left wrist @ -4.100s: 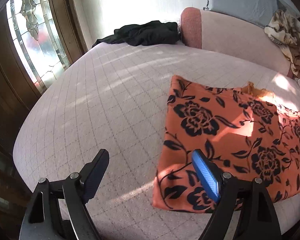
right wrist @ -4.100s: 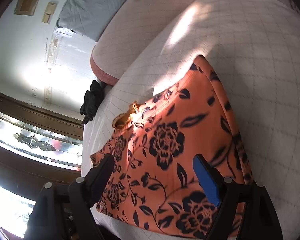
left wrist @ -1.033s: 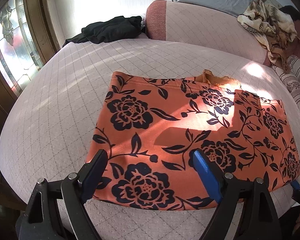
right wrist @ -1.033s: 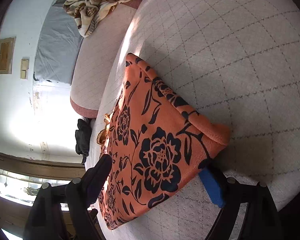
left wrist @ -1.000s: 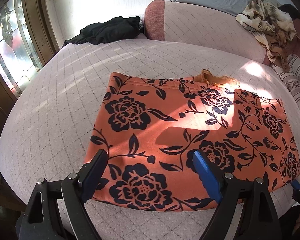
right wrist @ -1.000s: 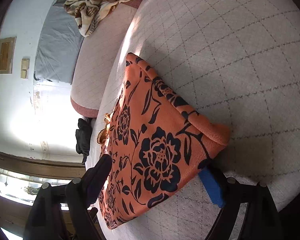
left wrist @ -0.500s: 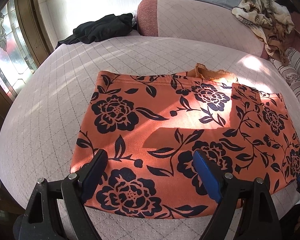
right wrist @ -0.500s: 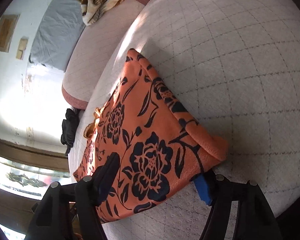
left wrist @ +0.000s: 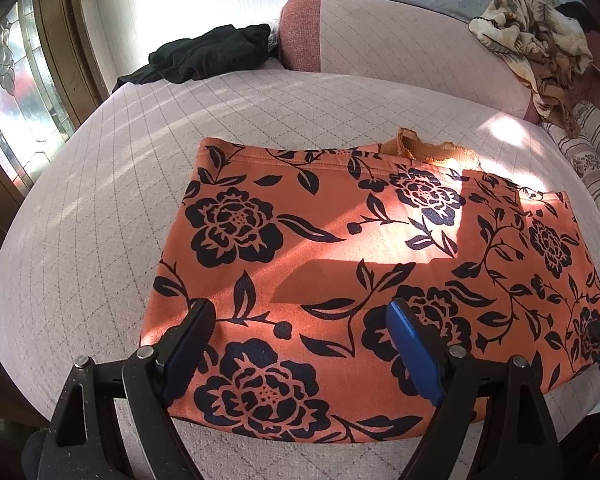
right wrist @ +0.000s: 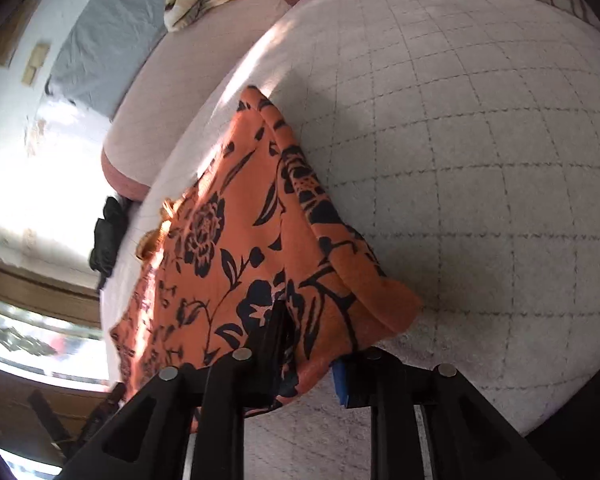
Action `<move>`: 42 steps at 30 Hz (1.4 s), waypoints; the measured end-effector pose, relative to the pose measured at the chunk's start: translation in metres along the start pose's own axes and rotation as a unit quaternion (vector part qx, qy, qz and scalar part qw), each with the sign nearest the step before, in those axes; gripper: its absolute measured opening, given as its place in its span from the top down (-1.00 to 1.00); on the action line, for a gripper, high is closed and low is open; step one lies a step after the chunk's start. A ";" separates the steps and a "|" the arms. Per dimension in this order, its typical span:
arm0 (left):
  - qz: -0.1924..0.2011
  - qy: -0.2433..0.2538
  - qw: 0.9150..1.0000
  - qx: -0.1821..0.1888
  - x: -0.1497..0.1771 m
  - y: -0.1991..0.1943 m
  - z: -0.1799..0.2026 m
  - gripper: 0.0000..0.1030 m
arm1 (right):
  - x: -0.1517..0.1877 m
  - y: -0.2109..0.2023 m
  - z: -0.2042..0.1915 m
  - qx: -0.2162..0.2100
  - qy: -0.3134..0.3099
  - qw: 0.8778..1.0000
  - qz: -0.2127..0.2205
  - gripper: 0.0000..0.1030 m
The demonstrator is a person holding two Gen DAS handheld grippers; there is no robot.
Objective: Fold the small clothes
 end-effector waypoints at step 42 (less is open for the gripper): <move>-0.008 -0.048 0.998 -0.030 0.034 -0.002 -0.082 -0.87 | -0.032 0.016 -0.115 -0.150 -0.172 0.972 -0.048 -0.34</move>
Point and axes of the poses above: each gripper's, at about its wrist camera, not at the fingertips, and y roughly the way its jaws point, z to its right, x to its underside, the point moved 8 cm from there along y, roughly the way its jaws point, and after that the axes turned 7 degrees about z, right-handed, at the moved point
